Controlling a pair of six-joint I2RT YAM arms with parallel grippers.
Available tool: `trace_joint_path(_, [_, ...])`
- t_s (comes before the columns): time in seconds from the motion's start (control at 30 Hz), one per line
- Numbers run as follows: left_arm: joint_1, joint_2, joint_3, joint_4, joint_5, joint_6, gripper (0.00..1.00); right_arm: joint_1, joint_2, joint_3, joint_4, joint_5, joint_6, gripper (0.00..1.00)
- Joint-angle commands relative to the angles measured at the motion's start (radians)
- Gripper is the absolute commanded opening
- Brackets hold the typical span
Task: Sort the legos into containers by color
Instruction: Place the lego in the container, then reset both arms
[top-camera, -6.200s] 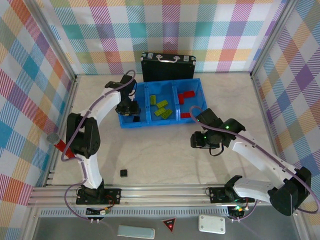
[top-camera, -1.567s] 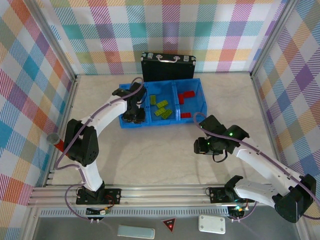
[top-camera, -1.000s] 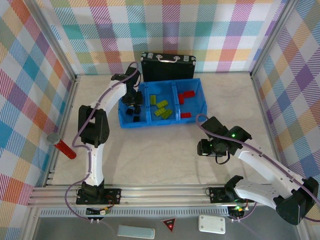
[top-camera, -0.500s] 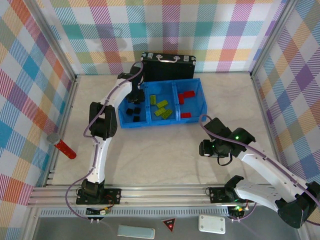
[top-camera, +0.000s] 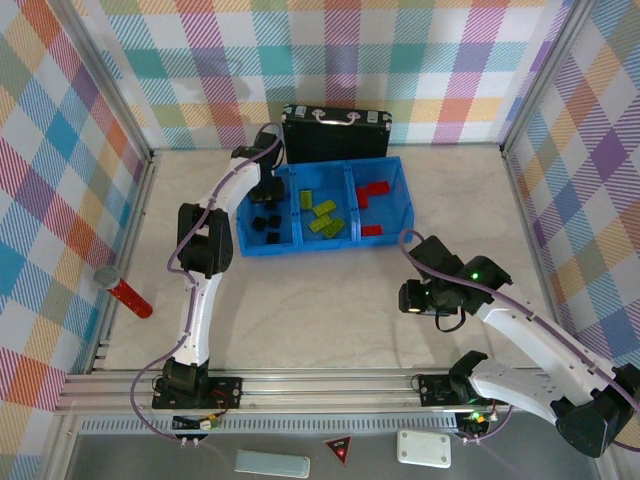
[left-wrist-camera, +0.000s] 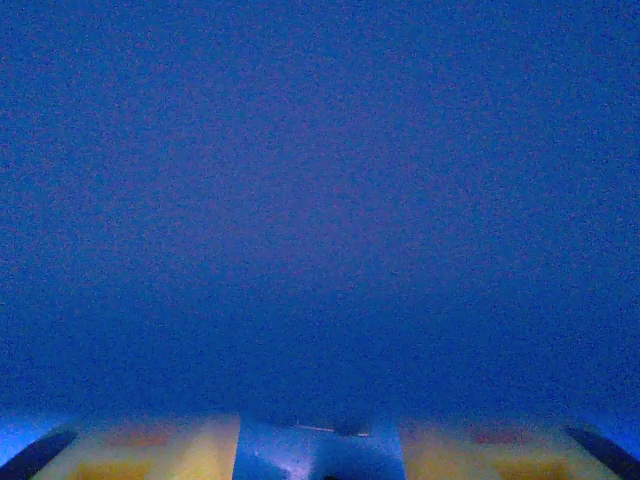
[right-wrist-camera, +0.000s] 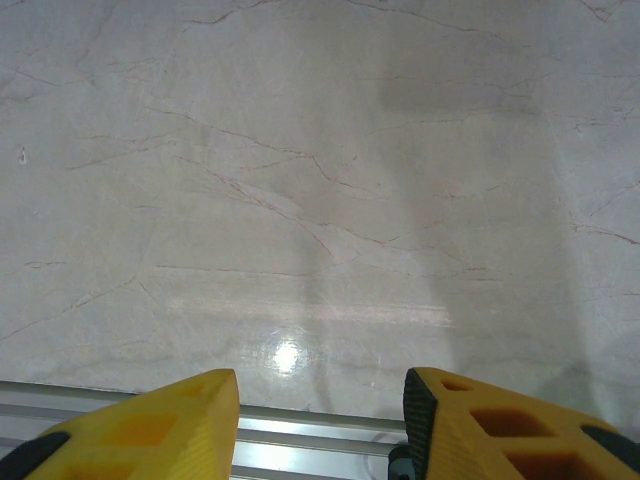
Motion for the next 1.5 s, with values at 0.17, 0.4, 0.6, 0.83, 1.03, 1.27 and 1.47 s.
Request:
trace_joint_path(0.17, [0.013, -0.027, 0.01, -0.044, 0.014, -0.014, 0.47, 0.006, -0.008, 0.023, -0.022, 0.02, 0.011, 0.49])
trace_joint_path(0.4, [0.013, -0.134, -0.008, -0.054, 0.033, -0.014, 0.47, 0.004, -0.007, 0.039, -0.005, 0.062, -0.002, 0.51])
trace_joint_path(0.6, [0.012, -0.265, -0.076, -0.047, 0.041, -0.01, 0.46, -0.008, 0.01, 0.044, 0.025, 0.1, -0.028, 0.53])
trace_joint_path(0.83, [0.013, -0.493, -0.277, 0.006, 0.019, 0.002, 0.46, -0.077, 0.048, 0.045, 0.094, 0.122, -0.102, 0.62])
trace_joint_path(1.03, [0.015, -0.7, -0.522, 0.061, -0.027, 0.013, 0.46, -0.182, 0.089, 0.038, 0.157, 0.132, -0.179, 0.7])
trace_joint_path(1.27, [0.027, -0.909, -0.782, 0.111, -0.063, 0.013, 0.48, -0.291, 0.097, 0.013, 0.237, 0.18, -0.23, 0.83])
trace_joint_path(1.47, [0.028, -1.072, -1.01, 0.188, -0.099, 0.004, 0.53, -0.35, 0.099, -0.04, 0.317, 0.218, -0.247, 0.96])
